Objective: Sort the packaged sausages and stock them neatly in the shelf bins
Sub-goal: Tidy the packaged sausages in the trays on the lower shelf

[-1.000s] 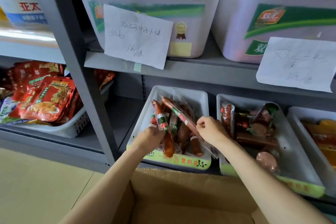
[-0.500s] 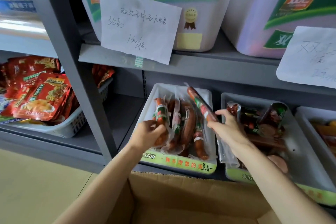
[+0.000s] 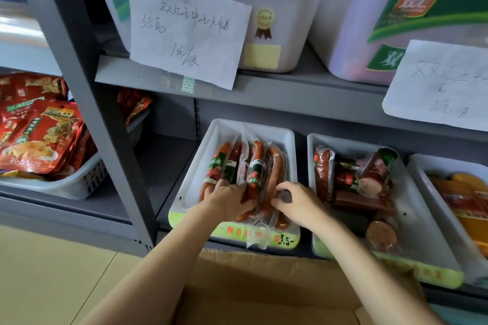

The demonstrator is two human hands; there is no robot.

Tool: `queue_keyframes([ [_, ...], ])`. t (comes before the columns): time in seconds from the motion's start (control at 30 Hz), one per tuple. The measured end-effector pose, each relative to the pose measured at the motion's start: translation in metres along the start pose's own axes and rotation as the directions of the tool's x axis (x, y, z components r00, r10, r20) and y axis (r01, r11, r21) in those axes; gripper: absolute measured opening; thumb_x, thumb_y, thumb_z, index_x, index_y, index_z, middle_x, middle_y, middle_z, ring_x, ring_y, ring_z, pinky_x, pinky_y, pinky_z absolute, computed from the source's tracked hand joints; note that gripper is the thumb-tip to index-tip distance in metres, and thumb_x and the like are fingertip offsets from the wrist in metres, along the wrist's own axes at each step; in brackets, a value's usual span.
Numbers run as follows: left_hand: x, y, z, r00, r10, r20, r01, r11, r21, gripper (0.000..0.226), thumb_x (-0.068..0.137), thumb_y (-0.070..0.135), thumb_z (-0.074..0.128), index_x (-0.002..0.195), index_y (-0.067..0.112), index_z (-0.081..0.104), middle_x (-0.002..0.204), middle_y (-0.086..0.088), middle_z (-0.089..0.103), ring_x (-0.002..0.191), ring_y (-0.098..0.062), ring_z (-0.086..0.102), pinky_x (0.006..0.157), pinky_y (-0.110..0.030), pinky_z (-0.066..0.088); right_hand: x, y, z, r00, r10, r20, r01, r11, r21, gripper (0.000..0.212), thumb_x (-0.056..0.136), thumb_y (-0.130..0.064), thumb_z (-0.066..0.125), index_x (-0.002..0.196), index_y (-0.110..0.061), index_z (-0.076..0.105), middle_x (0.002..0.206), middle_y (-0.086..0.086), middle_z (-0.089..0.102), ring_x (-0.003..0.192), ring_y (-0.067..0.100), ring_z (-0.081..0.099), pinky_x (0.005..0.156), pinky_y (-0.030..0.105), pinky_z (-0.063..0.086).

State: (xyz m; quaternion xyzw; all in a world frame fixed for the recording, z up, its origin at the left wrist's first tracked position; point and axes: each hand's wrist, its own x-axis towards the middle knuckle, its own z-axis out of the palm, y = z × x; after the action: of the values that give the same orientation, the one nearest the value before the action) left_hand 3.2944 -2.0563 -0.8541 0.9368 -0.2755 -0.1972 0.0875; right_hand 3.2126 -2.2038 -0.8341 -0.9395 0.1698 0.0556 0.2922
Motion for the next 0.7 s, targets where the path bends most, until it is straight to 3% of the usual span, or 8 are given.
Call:
queue_keyframes([
  [0.07, -0.003, 0.0, 0.0, 0.999, -0.021, 0.024, 0.02, 0.999, 0.043, 0.056, 0.096, 0.053, 0.031, 0.145, 0.028, 0.024, 0.136, -0.007, 0.046, 0.134, -0.027, 0.026, 0.11, -0.047, 0.023, -0.004, 0.003, 0.005, 0.998, 0.024, 0.052, -0.02, 0.997, -0.069, 0.059, 0.088, -0.049, 0.056, 0.139, -0.027, 0.039, 0.14, 0.0, 0.046, 0.131, 0.025, 0.036, 0.104, 0.04, 0.037],
  [0.17, -0.007, -0.001, -0.004, 0.996, -0.026, 0.089, 0.027, 1.0, 0.0, 0.058, 0.097, 0.052, 0.029, 0.149, 0.031, 0.013, 0.148, -0.005, 0.031, 0.14, -0.027, 0.015, 0.113, -0.046, 0.02, -0.007, 0.0, 0.012, 0.996, 0.039, 0.084, -0.024, 0.983, -0.18, 0.074, 0.09, -0.053, 0.051, 0.149, -0.027, 0.017, 0.152, -0.002, 0.031, 0.142, 0.027, 0.012, 0.111, 0.045, 0.022],
  [0.27, -0.006, 0.001, -0.005, 0.994, -0.011, 0.111, 0.005, 0.999, 0.049, 0.055, 0.098, 0.049, 0.027, 0.149, 0.03, 0.016, 0.154, 0.0, 0.023, 0.144, -0.028, 0.008, 0.115, -0.048, 0.014, 0.0, -0.003, 0.018, 0.997, 0.06, -0.039, -0.063, 0.995, -0.079, 0.068, 0.086, -0.041, 0.061, 0.143, -0.029, 0.027, 0.143, 0.004, 0.041, 0.136, 0.026, 0.027, 0.109, 0.042, 0.029],
  [0.33, -0.006, 0.004, -0.003, 0.999, 0.0, 0.05, -0.001, 1.0, 0.014, 0.056, 0.097, 0.05, 0.03, 0.148, 0.027, 0.024, 0.152, -0.003, 0.029, 0.142, -0.028, 0.018, 0.116, -0.048, 0.011, 0.003, -0.005, 0.021, 0.979, 0.126, -0.158, -0.099, 0.981, 0.167, 0.063, 0.081, -0.025, 0.068, 0.133, -0.035, 0.036, 0.13, 0.008, 0.047, 0.122, 0.027, 0.043, 0.1, 0.039, 0.041],
  [0.4, -0.003, 0.003, 0.001, 1.0, 0.019, -0.006, -0.019, 1.0, -0.009, 0.057, 0.096, 0.052, 0.031, 0.145, 0.025, 0.031, 0.147, -0.004, 0.038, 0.138, -0.027, 0.029, 0.115, -0.048, 0.012, 0.006, -0.006, 0.019, 0.969, 0.101, -0.225, -0.017, 0.939, 0.345, 0.064, 0.08, -0.01, 0.068, 0.128, -0.036, 0.036, 0.126, 0.006, 0.049, 0.117, 0.025, 0.047, 0.093, 0.034, 0.046],
  [0.5, -0.001, -0.002, 0.007, 0.999, 0.015, 0.047, -0.013, 0.999, -0.045, 0.068, 0.09, 0.065, 0.022, 0.145, 0.025, 0.03, 0.145, -0.003, 0.04, 0.139, -0.028, 0.026, 0.114, -0.048, 0.014, 0.005, -0.016, 0.011, 0.987, -0.021, -0.158, 0.076, 0.933, 0.351, 0.073, 0.084, -0.002, 0.063, 0.143, -0.026, 0.027, 0.134, -0.002, 0.047, 0.12, 0.016, 0.046, 0.088, 0.022, 0.037],
  [0.6, -0.003, 0.002, 0.006, 0.999, -0.026, 0.046, 0.029, 0.998, -0.06, 0.059, 0.097, 0.053, 0.027, 0.148, 0.026, 0.02, 0.149, -0.002, 0.035, 0.144, -0.025, 0.014, 0.115, -0.048, 0.014, 0.006, -0.016, 0.005, 0.981, 0.121, -0.149, -0.047, 0.905, 0.424, 0.083, 0.083, -0.008, 0.068, 0.148, -0.023, 0.019, 0.145, 0.005, 0.036, 0.129, 0.023, 0.042, 0.098, 0.03, 0.039],
  [0.7, -0.008, 0.007, 0.002, 0.998, -0.009, 0.056, 0.012, 0.998, -0.055, 0.056, 0.098, 0.051, 0.027, 0.147, 0.025, 0.023, 0.149, -0.003, 0.034, 0.144, -0.024, 0.015, 0.115, -0.047, 0.015, 0.0, -0.014, -0.002, 0.973, 0.205, -0.111, -0.147, 0.91, 0.389, 0.085, 0.081, -0.016, 0.072, 0.147, -0.015, 0.02, 0.144, 0.013, 0.038, 0.13, 0.028, 0.042, 0.101, 0.033, 0.039],
])
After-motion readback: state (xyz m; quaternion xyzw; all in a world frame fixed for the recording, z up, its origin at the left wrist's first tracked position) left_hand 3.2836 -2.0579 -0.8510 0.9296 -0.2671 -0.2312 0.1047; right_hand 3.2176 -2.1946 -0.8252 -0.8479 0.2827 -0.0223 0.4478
